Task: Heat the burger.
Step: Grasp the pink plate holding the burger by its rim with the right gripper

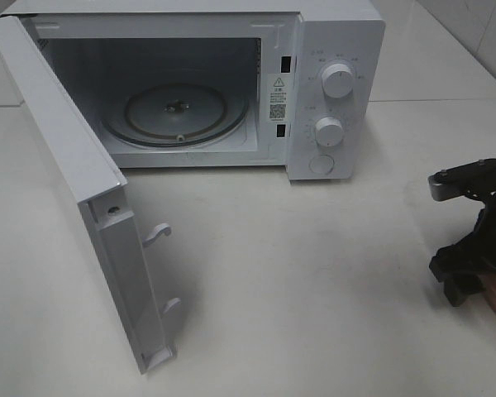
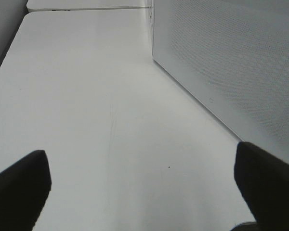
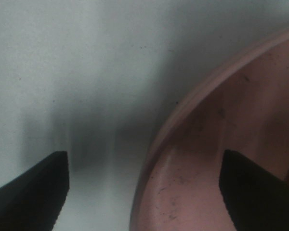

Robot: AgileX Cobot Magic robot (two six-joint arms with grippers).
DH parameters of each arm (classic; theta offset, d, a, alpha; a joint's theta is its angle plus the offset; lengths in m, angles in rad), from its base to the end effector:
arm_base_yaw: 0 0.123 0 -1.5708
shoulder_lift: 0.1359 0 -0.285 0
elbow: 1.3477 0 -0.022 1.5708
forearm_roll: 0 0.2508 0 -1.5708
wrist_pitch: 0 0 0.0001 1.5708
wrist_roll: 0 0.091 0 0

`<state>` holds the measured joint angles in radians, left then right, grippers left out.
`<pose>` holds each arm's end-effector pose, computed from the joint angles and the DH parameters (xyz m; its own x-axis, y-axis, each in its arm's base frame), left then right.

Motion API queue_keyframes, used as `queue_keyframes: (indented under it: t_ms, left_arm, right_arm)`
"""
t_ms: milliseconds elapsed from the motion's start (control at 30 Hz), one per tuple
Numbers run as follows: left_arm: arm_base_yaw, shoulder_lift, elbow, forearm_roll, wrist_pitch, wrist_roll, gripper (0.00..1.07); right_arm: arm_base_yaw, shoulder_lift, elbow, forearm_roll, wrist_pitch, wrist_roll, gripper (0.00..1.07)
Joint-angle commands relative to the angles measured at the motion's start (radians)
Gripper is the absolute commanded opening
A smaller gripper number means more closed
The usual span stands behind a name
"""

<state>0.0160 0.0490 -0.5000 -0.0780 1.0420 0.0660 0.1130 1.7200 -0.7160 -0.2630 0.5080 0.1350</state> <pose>0.0035 -0.0061 0.2790 -0.4802 0.0188 -0.8769 0.0558 0.9984 -0.0091 0.2642 0.0184 0.1217 -0.9675 -0.2055 -0.1473 -0.1854 0.9727 -0.1396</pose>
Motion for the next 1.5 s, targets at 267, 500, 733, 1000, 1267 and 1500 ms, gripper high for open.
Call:
queue_keyframes:
  t_ms: [267, 500, 733, 1000, 1267, 1500]
  left_arm:
    - [-0.004, -0.002, 0.002, 0.0, -0.003, 0.001, 0.98]
    - [-0.004, -0.002, 0.002, 0.0, -0.003, 0.001, 0.98]
    - [-0.004, -0.002, 0.002, 0.0, -0.003, 0.001, 0.98]
    - [-0.004, -0.002, 0.002, 0.0, -0.003, 0.001, 0.98]
    - [-0.004, -0.002, 0.002, 0.0, -0.003, 0.001, 0.98]
    - [-0.004, -0.002, 0.002, 0.0, -0.003, 0.001, 0.98]
  right_arm:
    - [-0.037, 0.013, 0.004, -0.001, -0.008, 0.027, 0.74]
    - [-0.039, 0.022, 0.005, 0.006, -0.011, 0.023, 0.75]
    - [-0.039, 0.056, 0.005, 0.01, -0.009, 0.026, 0.63]
    - [-0.039, 0.056, 0.004, 0.005, 0.015, 0.052, 0.1]
    - [-0.039, 0.056, 0.004, 0.003, 0.02, 0.049, 0.0]
    - [-0.039, 0.032, 0.004, 0.0, 0.037, 0.054, 0.0]
